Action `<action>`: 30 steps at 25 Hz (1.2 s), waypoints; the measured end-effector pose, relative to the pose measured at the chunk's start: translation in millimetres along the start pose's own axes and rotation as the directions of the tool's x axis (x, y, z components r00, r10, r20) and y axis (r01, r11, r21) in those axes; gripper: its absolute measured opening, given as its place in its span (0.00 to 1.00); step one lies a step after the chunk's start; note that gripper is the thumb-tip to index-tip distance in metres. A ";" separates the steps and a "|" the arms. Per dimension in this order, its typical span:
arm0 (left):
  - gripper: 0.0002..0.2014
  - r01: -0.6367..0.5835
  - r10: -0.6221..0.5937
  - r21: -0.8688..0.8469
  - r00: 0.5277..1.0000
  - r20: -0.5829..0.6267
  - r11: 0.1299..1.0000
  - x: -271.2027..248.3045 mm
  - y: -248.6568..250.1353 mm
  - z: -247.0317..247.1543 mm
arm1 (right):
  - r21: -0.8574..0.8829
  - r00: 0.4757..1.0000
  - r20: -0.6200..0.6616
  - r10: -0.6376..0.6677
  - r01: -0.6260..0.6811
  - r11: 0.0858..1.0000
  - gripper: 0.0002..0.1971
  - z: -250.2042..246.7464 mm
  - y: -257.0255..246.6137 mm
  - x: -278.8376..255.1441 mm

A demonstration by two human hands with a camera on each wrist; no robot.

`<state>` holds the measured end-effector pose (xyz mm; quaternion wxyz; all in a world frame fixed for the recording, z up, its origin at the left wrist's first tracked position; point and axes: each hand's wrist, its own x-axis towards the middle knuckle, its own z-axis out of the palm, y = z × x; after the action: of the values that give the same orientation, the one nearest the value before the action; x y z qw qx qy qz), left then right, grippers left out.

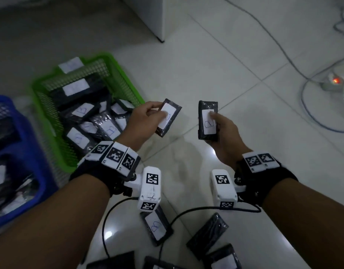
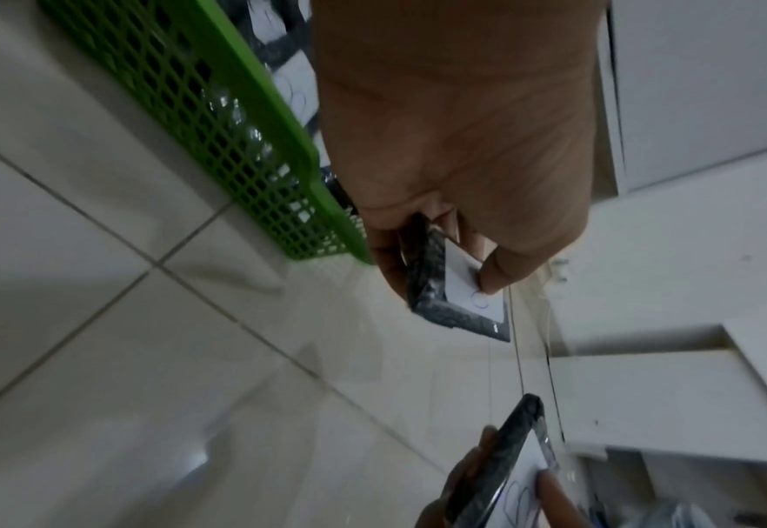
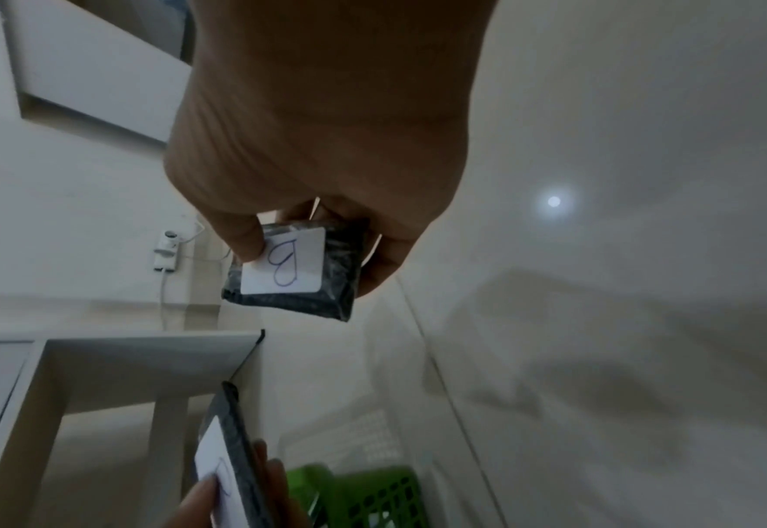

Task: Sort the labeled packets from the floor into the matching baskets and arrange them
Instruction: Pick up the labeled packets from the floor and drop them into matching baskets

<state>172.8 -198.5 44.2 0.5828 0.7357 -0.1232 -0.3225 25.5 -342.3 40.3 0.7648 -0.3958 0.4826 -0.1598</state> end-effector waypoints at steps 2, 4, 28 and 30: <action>0.10 0.031 -0.041 -0.083 0.993 -0.111 0.996 -3.1 4.6 -22.9 | -0.011 0.998 0.060 -0.002 0.003 1.000 0.13 18.7 -6.1 1.5; 0.10 0.061 -0.113 -0.209 0.963 -0.245 0.976 -8.9 4.3 -44.6 | -0.031 0.993 0.116 -0.011 0.015 0.999 0.07 35.7 -6.1 -0.7; 0.07 0.080 -0.173 -0.181 0.787 -0.592 0.980 -72.4 -59.8 -184.7 | -0.541 0.761 0.454 -0.463 0.648 0.536 0.17 191.6 97.7 -1.7; 0.10 0.067 -0.118 -0.108 0.791 -0.601 0.992 -59.7 -57.9 -180.5 | -0.542 0.699 0.475 -0.535 0.711 0.448 0.16 174.7 98.1 -9.6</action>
<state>227.7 -8.0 30.0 0.6041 0.7812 0.1189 -0.1033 158.5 -195.1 10.3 0.4947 -0.8162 0.2298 -0.1907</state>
